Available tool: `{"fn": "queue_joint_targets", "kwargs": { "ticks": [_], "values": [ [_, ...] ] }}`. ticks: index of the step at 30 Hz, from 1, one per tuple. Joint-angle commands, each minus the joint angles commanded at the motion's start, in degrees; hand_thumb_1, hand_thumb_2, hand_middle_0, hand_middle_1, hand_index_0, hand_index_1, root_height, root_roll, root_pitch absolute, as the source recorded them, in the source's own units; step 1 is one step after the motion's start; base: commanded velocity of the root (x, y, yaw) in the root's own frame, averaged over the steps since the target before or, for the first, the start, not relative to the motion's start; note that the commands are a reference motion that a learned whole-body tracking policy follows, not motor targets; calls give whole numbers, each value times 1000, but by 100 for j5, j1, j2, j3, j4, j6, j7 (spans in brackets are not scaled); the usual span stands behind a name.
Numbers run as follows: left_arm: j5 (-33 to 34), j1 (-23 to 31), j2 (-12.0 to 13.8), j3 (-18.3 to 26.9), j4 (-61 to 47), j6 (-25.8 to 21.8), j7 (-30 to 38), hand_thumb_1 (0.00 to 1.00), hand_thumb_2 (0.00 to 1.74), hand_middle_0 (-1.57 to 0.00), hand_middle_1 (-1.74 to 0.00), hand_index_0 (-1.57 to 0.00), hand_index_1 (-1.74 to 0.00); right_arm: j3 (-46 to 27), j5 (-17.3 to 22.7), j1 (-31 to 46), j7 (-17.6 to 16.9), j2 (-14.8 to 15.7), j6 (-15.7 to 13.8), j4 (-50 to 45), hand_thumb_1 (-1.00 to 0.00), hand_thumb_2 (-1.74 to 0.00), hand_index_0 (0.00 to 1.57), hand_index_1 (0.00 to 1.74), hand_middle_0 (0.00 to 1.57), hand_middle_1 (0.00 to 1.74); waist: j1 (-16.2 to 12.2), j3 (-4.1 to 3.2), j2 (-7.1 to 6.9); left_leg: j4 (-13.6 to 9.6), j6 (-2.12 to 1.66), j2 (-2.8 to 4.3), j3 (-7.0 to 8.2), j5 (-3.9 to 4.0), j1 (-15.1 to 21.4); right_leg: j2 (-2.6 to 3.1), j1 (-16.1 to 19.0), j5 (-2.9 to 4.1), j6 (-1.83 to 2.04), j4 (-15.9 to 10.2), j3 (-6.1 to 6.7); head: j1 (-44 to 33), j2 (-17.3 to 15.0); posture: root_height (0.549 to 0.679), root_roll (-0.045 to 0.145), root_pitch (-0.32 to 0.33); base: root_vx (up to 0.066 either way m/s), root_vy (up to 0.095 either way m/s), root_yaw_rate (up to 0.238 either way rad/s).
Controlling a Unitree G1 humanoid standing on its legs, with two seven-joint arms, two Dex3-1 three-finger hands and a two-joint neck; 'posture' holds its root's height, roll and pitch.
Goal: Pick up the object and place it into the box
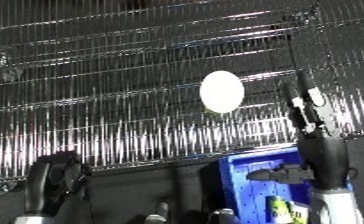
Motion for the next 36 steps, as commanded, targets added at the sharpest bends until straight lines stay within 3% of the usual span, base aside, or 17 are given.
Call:
{"fn": "queue_joint_targets", "kwargs": {
  "ticks": [17,23,36],
  "values": [
    [33,-388,36,-100,-60,-78,230,1000,1740,-1570,-1740,-1570,-1740,49,-190,-501,-254,-18,154,320,0,0,0,0,0,0,-56,0,98,586,69,-44,47,-183,-835,57,-944,-69,-2,604,50,367,564,605,44,33,-26,16,5],
    [28,-592,16,-215,-66,-11,286,1000,1740,-1570,-1740,-1570,-1740,231,-292,-809,-372,-60,337,727,0,0,0,0,0,0,-30,0,132,650,80,-59,51,-207,-1018,62,-1147,-64,-4,669,64,600,733,603,42,54,-34,13,7],
    [-17,-1016,46,-447,60,45,343,1000,1740,-1570,-1740,-1570,-1740,417,-89,-1730,-525,-139,286,1393,0,0,0,0,0,0,60,0,246,744,107,-128,51,-246,-1326,36,-1503,-16,22,767,63,1044,1066,599,39,87,-30,10,31]
  ]
}}
